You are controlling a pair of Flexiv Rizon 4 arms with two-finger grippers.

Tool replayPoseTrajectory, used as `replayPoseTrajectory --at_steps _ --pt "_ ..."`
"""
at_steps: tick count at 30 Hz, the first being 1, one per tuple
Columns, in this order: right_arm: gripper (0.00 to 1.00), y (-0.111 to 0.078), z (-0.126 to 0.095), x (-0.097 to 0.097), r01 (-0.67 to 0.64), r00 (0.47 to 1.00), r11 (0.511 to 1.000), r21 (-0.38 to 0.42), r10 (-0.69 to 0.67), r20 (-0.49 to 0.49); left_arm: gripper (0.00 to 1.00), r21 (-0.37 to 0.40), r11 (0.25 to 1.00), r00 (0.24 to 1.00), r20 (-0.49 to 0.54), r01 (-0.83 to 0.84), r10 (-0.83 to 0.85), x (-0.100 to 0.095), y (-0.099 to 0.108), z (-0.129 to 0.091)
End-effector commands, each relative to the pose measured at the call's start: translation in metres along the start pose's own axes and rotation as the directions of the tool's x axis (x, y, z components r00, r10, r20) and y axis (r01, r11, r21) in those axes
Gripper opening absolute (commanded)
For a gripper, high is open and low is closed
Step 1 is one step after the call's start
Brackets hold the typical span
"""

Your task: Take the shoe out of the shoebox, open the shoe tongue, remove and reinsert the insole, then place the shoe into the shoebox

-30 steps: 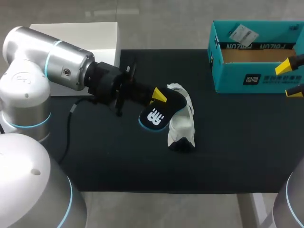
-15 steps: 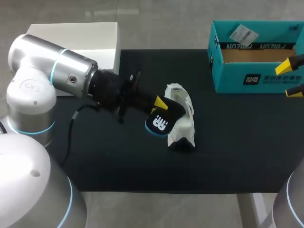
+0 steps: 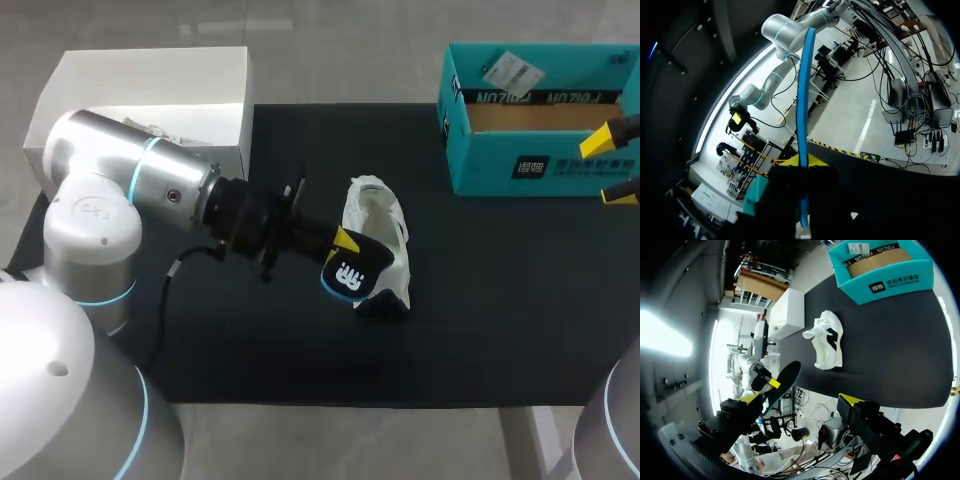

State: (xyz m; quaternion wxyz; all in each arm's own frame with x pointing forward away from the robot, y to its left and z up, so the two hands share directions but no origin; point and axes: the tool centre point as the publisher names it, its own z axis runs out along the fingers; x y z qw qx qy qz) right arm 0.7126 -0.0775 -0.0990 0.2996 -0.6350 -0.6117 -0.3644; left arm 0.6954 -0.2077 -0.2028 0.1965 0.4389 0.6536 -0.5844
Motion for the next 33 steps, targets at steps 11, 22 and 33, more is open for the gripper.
replayPoseTrajectory --at_steps 11,22,33 --pt "1.00 -0.001 0.000 0.000 -0.002 1.000 1.000 -0.001 0.002 0.003 0.00 0.001 1.000 1.000 -0.002 0.000 0.000 -0.001 0.003 0.004" --pt "1.00 -0.001 0.000 0.000 -0.002 1.000 1.000 -0.001 0.002 0.003 0.00 -0.119 0.992 0.998 -0.050 -0.037 0.031 0.004 0.046 0.017" --pt "1.00 -0.001 0.000 0.000 -0.002 1.000 1.000 -0.001 0.002 0.003 0.00 -0.056 0.998 1.000 -0.027 0.000 -0.002 0.013 0.077 0.031"
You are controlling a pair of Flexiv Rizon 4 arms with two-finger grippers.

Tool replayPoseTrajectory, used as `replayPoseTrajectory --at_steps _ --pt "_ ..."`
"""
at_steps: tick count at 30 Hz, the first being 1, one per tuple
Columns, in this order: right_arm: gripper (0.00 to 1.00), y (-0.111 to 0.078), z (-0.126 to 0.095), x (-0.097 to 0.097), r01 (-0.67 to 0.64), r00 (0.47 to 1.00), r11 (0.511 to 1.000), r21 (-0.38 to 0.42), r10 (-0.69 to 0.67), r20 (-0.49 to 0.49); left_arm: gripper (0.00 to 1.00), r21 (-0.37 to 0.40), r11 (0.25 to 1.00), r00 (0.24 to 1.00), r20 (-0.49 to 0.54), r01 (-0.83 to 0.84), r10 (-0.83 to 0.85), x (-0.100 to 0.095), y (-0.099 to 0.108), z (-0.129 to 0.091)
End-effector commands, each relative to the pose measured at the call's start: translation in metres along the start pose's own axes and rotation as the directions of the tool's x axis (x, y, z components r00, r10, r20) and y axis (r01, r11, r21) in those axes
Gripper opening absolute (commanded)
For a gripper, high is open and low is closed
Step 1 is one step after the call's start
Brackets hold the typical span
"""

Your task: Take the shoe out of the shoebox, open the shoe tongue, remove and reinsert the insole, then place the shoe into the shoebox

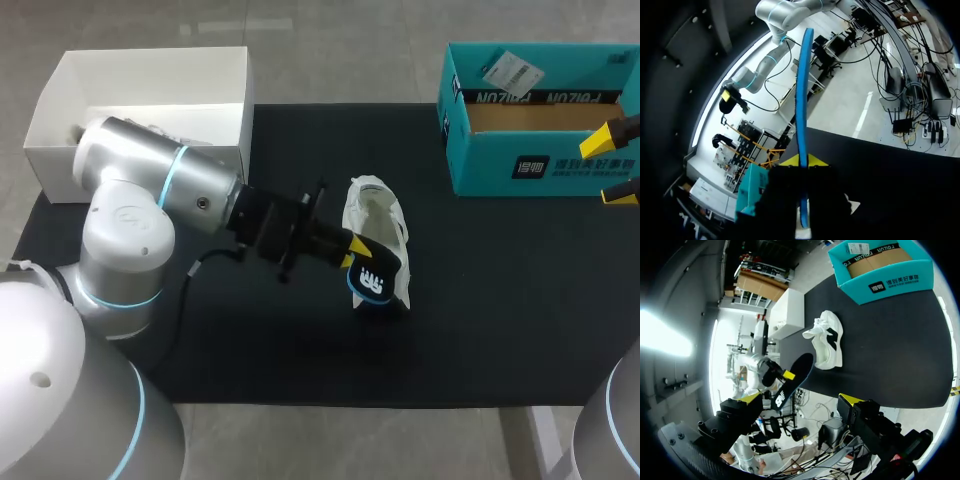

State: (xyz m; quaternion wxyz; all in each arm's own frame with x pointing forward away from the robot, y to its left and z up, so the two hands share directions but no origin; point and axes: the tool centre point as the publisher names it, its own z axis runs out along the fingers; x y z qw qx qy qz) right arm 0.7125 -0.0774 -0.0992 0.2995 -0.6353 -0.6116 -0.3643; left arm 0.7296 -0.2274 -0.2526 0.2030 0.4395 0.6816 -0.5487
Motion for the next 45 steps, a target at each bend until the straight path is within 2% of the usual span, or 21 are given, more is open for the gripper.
replayPoseTrajectory --at_steps 1,11,33,45 --pt "1.00 -0.001 0.000 0.000 -0.001 1.000 1.000 -0.001 0.001 0.003 0.00 0.028 1.000 1.000 0.006 -0.003 0.003 -0.001 0.019 0.011" --pt "1.00 -0.001 0.000 0.000 -0.001 1.000 1.000 -0.001 0.001 0.003 0.00 0.056 0.998 1.000 -0.006 0.030 -0.030 -0.003 0.041 0.019" --pt "1.00 -0.001 0.000 0.000 -0.001 1.000 1.000 -0.001 0.001 0.003 0.00 0.002 0.994 0.994 -0.030 0.107 -0.107 0.009 0.077 0.025" --pt "1.00 -0.001 0.000 0.000 -0.001 1.000 1.000 -0.001 0.001 0.003 0.00 -0.002 0.986 0.986 0.003 0.169 -0.169 0.007 0.098 0.028"
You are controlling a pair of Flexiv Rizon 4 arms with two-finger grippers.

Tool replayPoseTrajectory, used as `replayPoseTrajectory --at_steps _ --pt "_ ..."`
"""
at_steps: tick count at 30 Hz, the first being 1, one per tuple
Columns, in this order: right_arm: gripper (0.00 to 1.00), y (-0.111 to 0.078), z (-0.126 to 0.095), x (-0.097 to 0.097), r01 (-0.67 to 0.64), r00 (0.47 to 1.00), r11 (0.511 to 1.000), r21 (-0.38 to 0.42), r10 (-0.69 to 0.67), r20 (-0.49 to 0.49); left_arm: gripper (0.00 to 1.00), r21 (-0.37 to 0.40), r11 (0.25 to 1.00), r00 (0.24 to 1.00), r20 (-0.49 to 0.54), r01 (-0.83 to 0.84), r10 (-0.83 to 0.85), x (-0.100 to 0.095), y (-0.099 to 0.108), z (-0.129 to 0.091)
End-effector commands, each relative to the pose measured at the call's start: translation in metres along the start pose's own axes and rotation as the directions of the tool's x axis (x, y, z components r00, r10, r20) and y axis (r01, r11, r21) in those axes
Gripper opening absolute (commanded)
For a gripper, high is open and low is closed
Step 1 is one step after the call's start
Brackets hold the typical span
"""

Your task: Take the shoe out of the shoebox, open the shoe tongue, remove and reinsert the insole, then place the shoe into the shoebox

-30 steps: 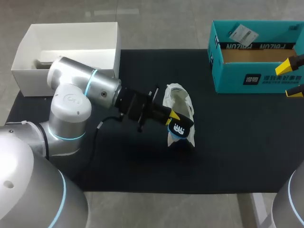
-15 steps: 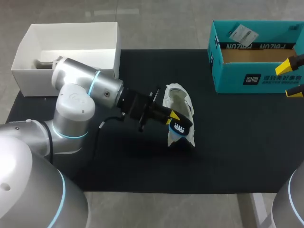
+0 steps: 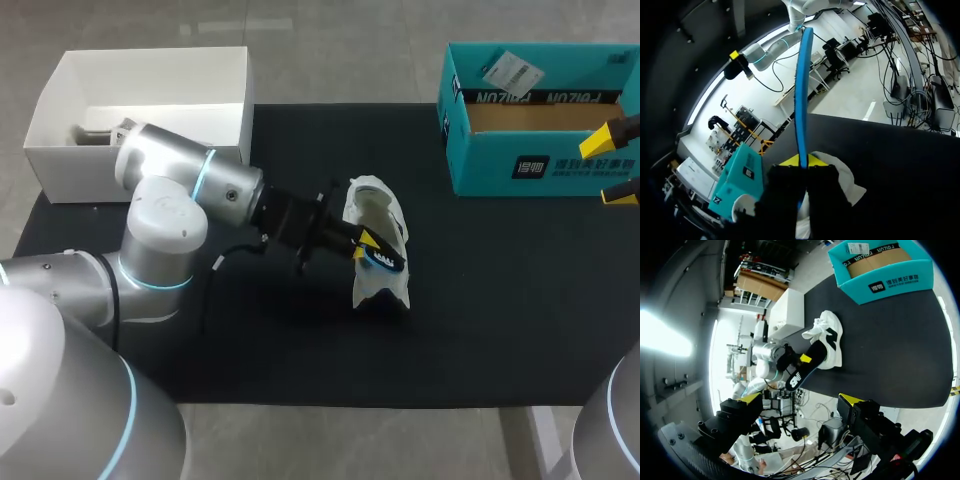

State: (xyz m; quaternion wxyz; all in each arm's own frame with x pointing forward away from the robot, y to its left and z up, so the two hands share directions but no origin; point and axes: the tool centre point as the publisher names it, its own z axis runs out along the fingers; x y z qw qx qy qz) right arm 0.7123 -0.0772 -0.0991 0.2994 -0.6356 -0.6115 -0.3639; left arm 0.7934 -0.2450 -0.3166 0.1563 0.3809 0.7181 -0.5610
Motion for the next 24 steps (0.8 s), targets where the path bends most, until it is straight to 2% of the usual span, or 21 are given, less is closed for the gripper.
replayPoseTrajectory --at_steps 1,10,16,24 --pt "1.00 -0.001 0.000 0.000 -0.001 1.000 1.000 -0.001 0.001 0.002 0.00 0.003 1.000 1.000 0.011 0.006 -0.006 -0.003 0.010 0.005" --pt "1.00 -0.001 0.000 0.000 -0.001 1.000 1.000 -0.001 0.001 0.002 0.00 -0.009 1.000 0.999 0.035 0.029 -0.029 -0.012 0.021 0.005" --pt "1.00 -0.001 0.000 0.000 -0.001 1.000 1.000 -0.001 0.001 0.002 0.00 -0.068 0.998 1.000 0.009 0.011 -0.010 -0.011 0.027 0.004" --pt "1.00 -0.001 0.000 0.000 -0.001 1.000 1.000 -0.001 0.001 0.002 0.00 -0.091 0.995 0.999 0.028 0.036 -0.033 -0.009 0.038 0.002"
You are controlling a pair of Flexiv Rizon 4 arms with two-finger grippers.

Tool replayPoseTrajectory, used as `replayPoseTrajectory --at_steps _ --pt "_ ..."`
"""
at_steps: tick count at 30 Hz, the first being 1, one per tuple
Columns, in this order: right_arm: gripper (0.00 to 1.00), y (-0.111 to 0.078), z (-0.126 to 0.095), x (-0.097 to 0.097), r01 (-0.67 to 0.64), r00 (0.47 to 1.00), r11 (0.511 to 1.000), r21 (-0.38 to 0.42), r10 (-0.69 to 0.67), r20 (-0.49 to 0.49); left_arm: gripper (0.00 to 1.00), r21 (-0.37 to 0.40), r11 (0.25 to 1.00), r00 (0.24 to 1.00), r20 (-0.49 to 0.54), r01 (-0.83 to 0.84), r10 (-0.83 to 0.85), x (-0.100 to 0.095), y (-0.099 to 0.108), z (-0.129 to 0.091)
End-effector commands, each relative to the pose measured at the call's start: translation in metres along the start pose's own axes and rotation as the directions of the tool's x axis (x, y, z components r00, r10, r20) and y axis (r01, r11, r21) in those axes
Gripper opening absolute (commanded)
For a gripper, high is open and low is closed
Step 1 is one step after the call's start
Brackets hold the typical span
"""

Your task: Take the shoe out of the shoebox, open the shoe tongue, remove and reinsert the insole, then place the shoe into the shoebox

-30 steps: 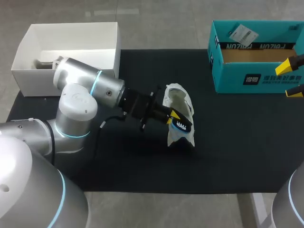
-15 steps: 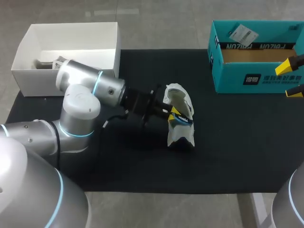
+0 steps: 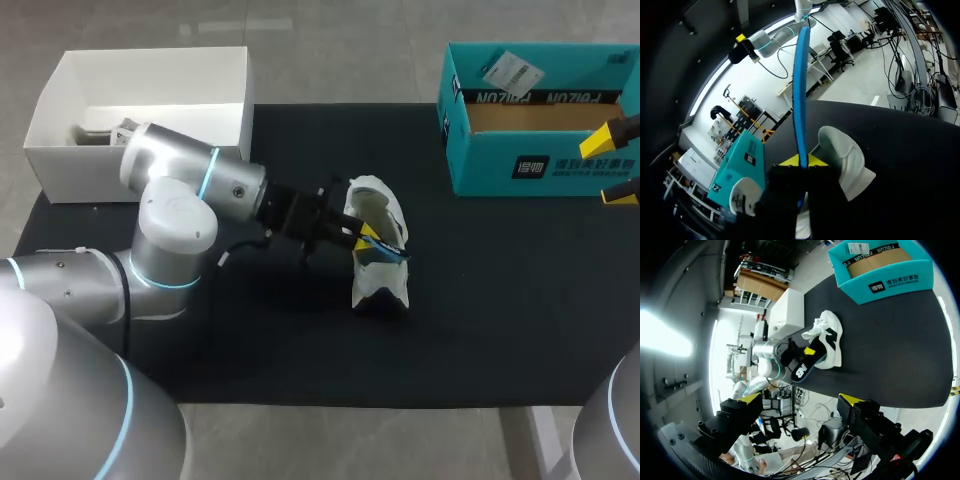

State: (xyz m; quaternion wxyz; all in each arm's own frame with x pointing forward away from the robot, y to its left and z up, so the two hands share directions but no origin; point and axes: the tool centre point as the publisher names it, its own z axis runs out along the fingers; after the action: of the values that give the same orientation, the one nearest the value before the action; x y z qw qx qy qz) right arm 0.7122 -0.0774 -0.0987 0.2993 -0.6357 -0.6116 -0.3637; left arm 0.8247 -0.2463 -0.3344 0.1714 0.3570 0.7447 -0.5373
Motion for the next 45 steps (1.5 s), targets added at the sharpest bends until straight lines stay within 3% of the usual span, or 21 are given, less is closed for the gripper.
replayPoseTrajectory --at_steps 1,9,13,14,15,16,27,28,30,31,45 --pt "1.00 -0.001 0.000 0.000 -0.001 1.000 1.000 -0.001 0.001 0.001 0.00 -0.011 1.000 1.000 0.006 0.006 -0.006 0.000 0.006 0.002" --pt "1.00 -0.001 0.000 0.000 -0.001 1.000 1.000 -0.001 0.001 0.001 0.00 -0.020 1.000 1.000 0.006 0.019 -0.019 -0.004 0.013 0.007" --pt "1.00 -0.001 0.000 0.000 -0.001 1.000 1.000 -0.001 0.001 0.001 0.00 -0.018 1.000 1.000 -0.001 0.014 -0.014 -0.002 0.004 0.007" --pt "1.00 -0.001 0.000 0.000 -0.001 1.000 1.000 -0.001 0.001 0.001 0.04 -0.017 1.000 1.000 -0.001 0.012 -0.012 -0.001 0.001 0.006" --pt "1.00 -0.001 0.000 0.000 -0.001 1.000 1.000 -0.001 0.001 0.001 0.34 -0.018 1.000 1.000 0.000 0.009 -0.009 0.000 -0.001 0.005" --pt "1.00 -0.001 0.000 0.000 -0.001 1.000 1.000 -0.001 0.001 0.001 0.47 -0.017 1.000 1.000 0.003 0.006 -0.006 0.000 -0.003 0.003" --pt "1.00 -0.001 0.000 0.000 -0.001 1.000 1.000 -0.001 0.001 0.001 0.40 0.020 0.999 0.999 0.038 -0.033 0.033 0.002 -0.032 -0.005" --pt "1.00 -0.001 0.000 0.000 -0.001 1.000 1.000 -0.001 0.001 0.001 0.36 0.017 0.999 0.999 0.036 -0.039 0.038 0.002 -0.035 -0.005" --pt "1.00 -0.001 0.000 0.000 -0.001 1.000 1.000 -0.001 0.001 0.001 0.20 0.013 0.999 0.999 0.025 -0.043 0.043 0.003 -0.037 -0.005" --pt "1.00 -0.001 0.000 0.000 -0.001 1.000 1.000 -0.001 0.001 0.001 0.00 0.006 0.999 0.999 0.015 -0.048 0.048 0.004 -0.037 -0.004" --pt "1.00 -0.001 0.000 0.000 -0.001 1.000 1.000 -0.001 0.001 0.001 0.00 -0.046 0.999 0.999 -0.046 -0.026 0.024 0.006 -0.014 0.010"
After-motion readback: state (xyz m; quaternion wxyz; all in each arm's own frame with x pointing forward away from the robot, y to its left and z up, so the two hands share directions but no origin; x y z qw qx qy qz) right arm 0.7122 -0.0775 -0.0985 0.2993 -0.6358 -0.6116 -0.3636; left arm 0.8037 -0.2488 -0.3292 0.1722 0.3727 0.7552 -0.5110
